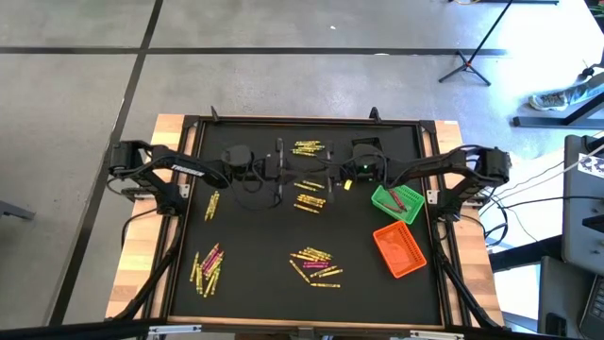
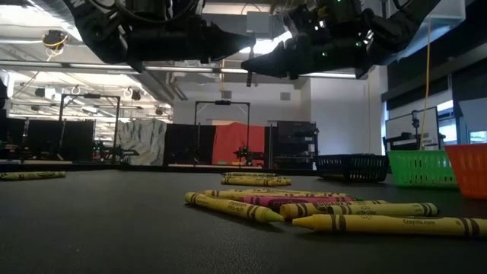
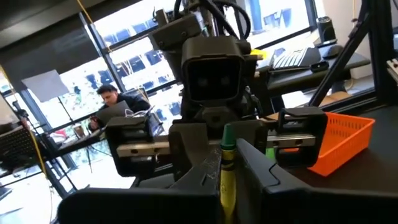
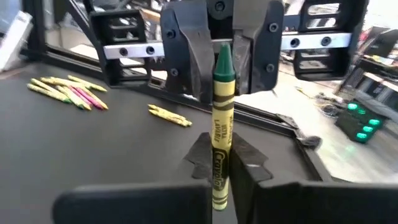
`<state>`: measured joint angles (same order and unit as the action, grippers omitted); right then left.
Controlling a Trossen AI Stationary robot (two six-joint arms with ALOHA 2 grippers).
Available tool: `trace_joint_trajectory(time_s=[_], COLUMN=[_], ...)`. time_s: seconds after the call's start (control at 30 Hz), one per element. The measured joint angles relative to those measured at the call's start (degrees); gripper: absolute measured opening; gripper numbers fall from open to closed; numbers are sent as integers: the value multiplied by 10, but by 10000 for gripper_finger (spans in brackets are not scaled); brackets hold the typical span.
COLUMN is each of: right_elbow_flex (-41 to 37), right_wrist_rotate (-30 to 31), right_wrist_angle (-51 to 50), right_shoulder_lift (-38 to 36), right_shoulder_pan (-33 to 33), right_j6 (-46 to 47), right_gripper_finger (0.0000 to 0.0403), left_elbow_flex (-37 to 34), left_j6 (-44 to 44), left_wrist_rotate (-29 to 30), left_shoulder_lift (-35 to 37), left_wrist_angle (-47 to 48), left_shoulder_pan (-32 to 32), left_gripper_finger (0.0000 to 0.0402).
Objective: Sort crayons
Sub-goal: Put the green crayon into the orange basket
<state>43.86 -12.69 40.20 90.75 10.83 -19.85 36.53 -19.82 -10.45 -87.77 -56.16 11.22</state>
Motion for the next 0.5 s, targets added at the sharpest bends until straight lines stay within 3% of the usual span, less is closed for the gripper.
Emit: trace_joint_trajectory(time_s=[0.27, 0.5], right_elbow_flex=[0, 0], right_wrist_rotate=[43, 94], right_wrist_angle=[-106, -296], right_shoulder_lift=[-67, -172], right_shoulder_pan=[0, 0], right_j6=[-13, 9], right_gripper_finger=[39, 12], left_elbow_flex=[0, 0], left_j6=[17, 32], left_wrist_rotate=[30, 88], left_shoulder_lift=[0, 21], left_wrist_angle=[15, 99], left_shoulder_pan=[0, -2], left_gripper_finger=[55, 111])
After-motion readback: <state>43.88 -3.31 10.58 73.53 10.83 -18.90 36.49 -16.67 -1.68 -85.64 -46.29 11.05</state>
